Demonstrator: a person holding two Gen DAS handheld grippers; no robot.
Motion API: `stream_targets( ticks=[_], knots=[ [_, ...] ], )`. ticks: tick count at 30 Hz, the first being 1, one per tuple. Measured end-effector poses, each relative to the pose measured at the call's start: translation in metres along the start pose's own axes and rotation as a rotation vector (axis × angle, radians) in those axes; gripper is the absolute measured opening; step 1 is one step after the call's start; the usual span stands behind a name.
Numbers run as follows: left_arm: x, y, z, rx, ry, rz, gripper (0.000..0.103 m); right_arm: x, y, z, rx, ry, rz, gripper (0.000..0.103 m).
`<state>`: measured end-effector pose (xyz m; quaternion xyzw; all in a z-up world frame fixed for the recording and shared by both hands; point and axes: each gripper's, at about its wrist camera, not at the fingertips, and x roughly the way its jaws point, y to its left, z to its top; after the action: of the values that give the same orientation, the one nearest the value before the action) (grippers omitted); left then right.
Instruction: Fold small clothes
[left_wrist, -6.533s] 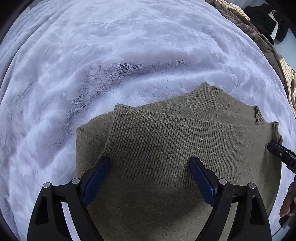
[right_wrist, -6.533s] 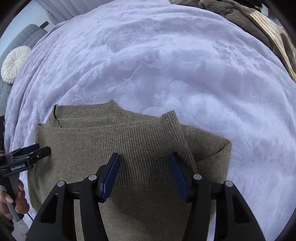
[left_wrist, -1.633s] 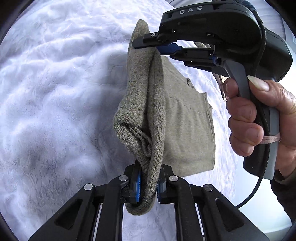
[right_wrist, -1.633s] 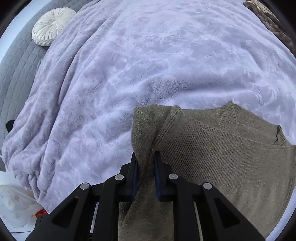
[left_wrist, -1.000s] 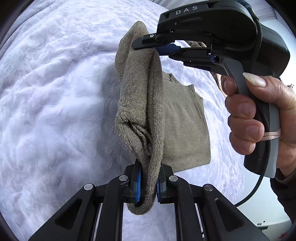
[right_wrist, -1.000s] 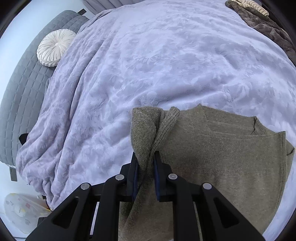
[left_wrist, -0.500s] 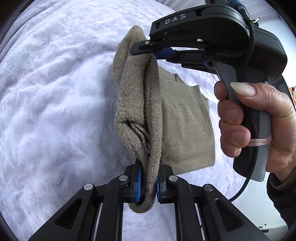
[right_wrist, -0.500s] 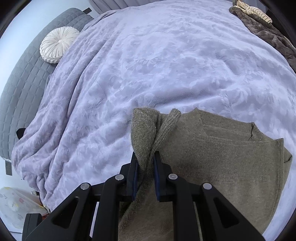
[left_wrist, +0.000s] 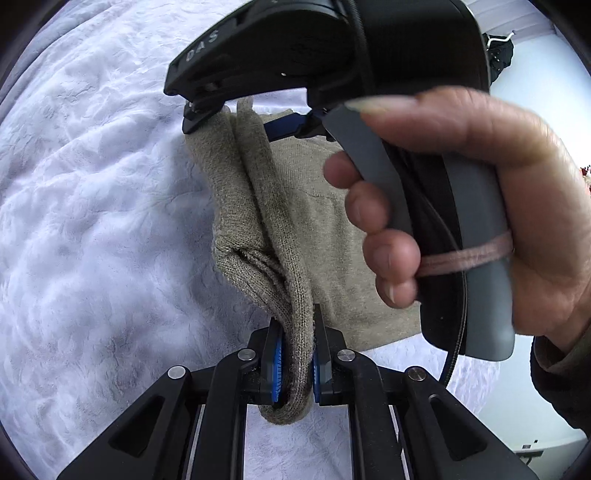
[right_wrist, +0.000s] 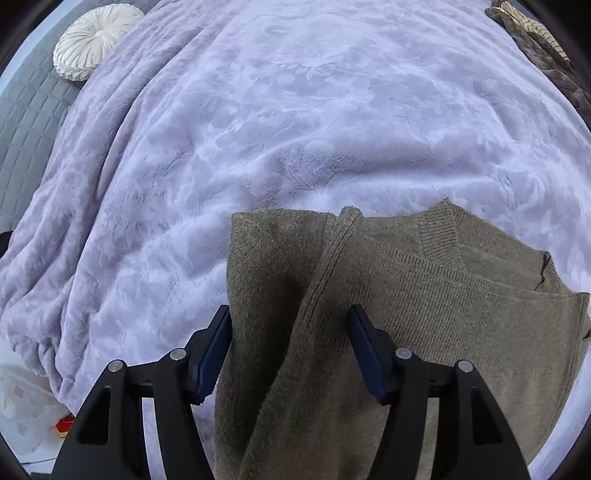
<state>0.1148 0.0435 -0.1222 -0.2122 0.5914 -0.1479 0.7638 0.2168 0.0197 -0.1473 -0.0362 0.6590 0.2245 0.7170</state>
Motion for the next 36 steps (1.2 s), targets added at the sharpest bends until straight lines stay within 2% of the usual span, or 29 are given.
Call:
stream_targets(
  ticks=[3,7,9,10,11,15,20,25,36],
  knots=[
    [0.000,0.001,-0.001,-0.002,-0.002,-0.016,0.013,-0.003,0.003,0.003,0.016,0.022,-0.029,0.067],
    [0.000,0.004,0.001,0.003,-0.004,-0.032,0.013,0.008,0.005,0.004,0.023,0.106,-0.001,0.067],
    [-0.001,0.007,0.000,0.007,-0.005,-0.031,0.013,0.010,0.012,0.004,-0.013,0.103,0.004,0.063],
    [-0.002,0.010,-0.001,0.006,-0.007,-0.030,0.013,0.010,0.014,0.004,-0.034,0.096,-0.011,0.031],
    [-0.003,0.012,-0.002,0.004,-0.007,-0.028,0.013,0.010,0.014,0.004,-0.039,0.093,-0.041,0.018],
    [-0.004,0.010,-0.002,0.000,-0.004,-0.025,0.013,-0.003,0.000,0.002,0.012,0.045,-0.010,0.018],
    [0.000,-0.008,-0.003,0.022,0.012,0.043,0.013,-0.023,-0.010,-0.001,-0.003,0.013,0.023,0.017],
    [0.000,-0.024,-0.003,0.017,0.022,0.071,0.013,-0.042,-0.030,-0.006,0.035,-0.023,0.069,0.017],
    [0.012,-0.058,0.001,0.068,0.041,0.147,0.013,-0.080,-0.066,-0.020,0.057,-0.087,0.111,0.017]
  ],
)
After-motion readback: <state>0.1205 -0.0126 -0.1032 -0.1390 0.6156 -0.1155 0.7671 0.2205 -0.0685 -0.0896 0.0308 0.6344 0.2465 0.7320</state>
